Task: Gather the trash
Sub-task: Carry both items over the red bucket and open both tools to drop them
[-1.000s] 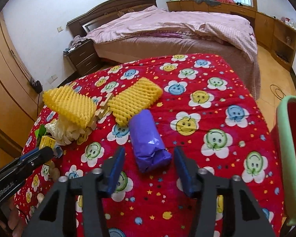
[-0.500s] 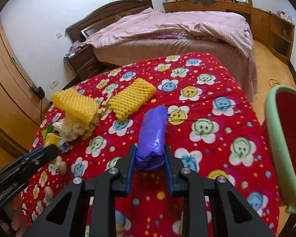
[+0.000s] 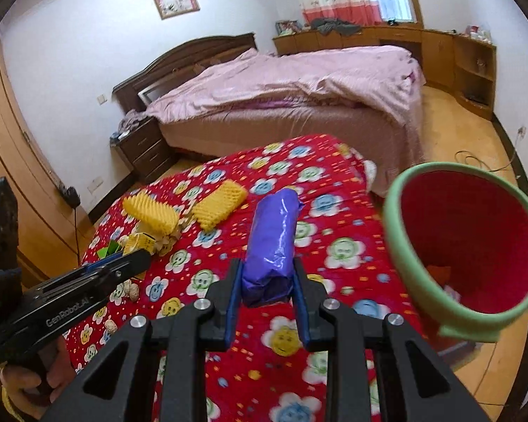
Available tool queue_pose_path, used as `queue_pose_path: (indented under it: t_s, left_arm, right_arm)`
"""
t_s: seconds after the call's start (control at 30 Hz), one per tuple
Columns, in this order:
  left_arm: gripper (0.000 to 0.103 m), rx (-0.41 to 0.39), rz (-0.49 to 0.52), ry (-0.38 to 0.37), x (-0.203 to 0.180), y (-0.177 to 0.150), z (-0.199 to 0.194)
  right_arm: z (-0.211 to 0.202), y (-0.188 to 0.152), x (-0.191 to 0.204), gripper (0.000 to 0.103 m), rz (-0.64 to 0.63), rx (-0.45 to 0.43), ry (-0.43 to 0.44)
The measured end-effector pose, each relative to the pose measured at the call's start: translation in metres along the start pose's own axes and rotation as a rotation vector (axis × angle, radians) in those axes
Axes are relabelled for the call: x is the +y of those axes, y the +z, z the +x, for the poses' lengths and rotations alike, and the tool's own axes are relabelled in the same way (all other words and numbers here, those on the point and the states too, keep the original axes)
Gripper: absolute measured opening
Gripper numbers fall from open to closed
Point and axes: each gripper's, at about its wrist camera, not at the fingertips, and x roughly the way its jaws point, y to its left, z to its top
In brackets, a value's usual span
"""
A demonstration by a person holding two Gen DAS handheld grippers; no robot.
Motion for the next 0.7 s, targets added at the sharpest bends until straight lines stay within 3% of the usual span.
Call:
queue_pose_path:
  t_s: [0.43, 0.7]
  left_arm:
    - [0.028, 0.004, 0.149, -0.107, -0.096, 0.013, 0.011]
    - [0.028, 0.044, 0.219, -0.17, -0.153, 0.014, 0.04]
  right_arm:
    - [-0.056, 0.002, -0.078, 0.029, 0.098, -0.089, -0.119]
    - [-0.066, -0.002, -0.13, 0.029, 0.169, -0.095, -0.181]
